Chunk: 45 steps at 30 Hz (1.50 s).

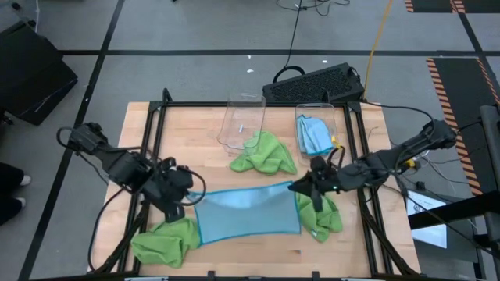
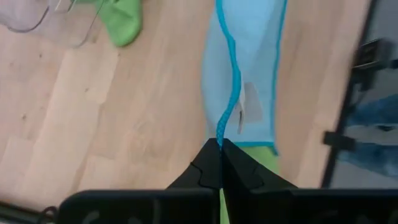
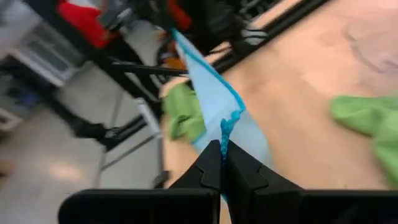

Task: Fold microfiber towels
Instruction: Fold the blue microfiber towel

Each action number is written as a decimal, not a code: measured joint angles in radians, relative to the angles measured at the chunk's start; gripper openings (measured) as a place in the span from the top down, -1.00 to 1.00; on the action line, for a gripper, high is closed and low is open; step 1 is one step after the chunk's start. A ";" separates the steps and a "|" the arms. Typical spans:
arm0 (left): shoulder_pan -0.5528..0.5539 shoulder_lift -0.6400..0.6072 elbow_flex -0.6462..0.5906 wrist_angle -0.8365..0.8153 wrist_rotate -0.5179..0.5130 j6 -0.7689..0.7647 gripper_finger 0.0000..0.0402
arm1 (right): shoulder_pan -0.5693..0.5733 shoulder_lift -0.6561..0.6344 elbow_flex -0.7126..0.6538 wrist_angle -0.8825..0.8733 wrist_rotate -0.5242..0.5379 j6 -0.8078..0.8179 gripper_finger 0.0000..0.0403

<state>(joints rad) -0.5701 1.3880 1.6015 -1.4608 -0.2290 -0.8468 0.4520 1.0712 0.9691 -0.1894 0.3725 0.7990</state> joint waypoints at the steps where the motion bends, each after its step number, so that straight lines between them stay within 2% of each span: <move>1: 0.006 0.000 -0.021 0.003 0.000 0.004 0.99 | -0.012 0.006 -0.007 -0.002 0.012 -0.007 1.00; 7: 0.036 0.000 -0.125 0.021 -0.014 0.007 0.97 | -0.080 0.034 -0.060 -0.003 0.024 -0.019 1.00; 13: 0.079 0.000 -0.197 0.024 -0.096 0.067 0.96 | -0.146 0.043 -0.134 -0.002 0.020 0.005 1.00; 17: 0.139 0.000 -0.247 0.068 -0.049 0.158 0.97 | -0.201 0.044 -0.196 -0.002 0.004 0.073 1.00; 25: 0.188 0.000 -0.339 0.238 0.061 0.265 0.96 | -0.301 0.044 -0.346 0.211 -0.255 0.084 1.00; 34: 0.175 0.000 -0.469 0.447 0.187 0.192 0.95 | -0.302 0.044 -0.465 0.281 -0.482 0.256 1.00; 39: 0.147 0.000 -0.472 0.480 0.187 0.145 0.97 | -0.279 0.044 -0.480 0.279 -0.516 0.306 1.00; 45: 0.121 0.000 -0.472 0.500 0.185 0.126 0.97 | -0.250 0.044 -0.517 0.284 -0.505 0.344 1.00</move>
<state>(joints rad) -0.4494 1.3876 1.1290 -0.9610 -0.0441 -0.7211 0.2016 1.1152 0.4522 0.0946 -0.1321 1.1425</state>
